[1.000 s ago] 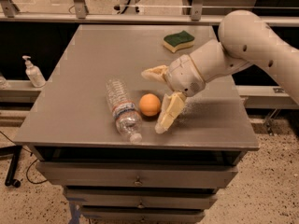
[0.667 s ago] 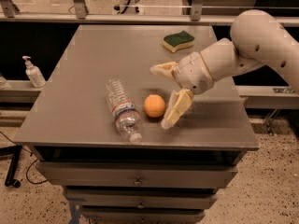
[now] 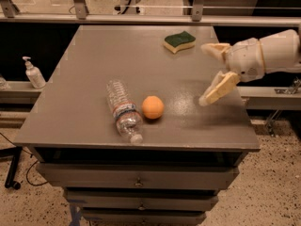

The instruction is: Move orange near water bottle

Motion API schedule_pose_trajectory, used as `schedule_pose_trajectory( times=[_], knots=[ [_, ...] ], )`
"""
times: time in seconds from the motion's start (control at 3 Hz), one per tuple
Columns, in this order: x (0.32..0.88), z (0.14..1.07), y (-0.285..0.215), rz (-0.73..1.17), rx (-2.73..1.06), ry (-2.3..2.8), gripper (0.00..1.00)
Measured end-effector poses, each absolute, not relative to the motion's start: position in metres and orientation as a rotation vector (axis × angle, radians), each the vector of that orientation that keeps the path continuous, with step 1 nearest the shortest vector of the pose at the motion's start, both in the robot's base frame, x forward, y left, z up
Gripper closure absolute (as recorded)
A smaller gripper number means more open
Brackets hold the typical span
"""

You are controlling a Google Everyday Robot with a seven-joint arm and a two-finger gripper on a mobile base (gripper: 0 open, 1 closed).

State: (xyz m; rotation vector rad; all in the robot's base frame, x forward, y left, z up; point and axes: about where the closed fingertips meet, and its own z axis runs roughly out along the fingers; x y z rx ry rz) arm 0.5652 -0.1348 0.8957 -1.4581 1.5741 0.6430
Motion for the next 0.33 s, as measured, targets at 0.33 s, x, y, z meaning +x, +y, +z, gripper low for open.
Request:
schedule_pose_trajectory(
  times=[0.33],
  knots=[
    [0.5683,0.9028,-0.1378,0.628,-1.453,1.566,0.0]
  ],
)
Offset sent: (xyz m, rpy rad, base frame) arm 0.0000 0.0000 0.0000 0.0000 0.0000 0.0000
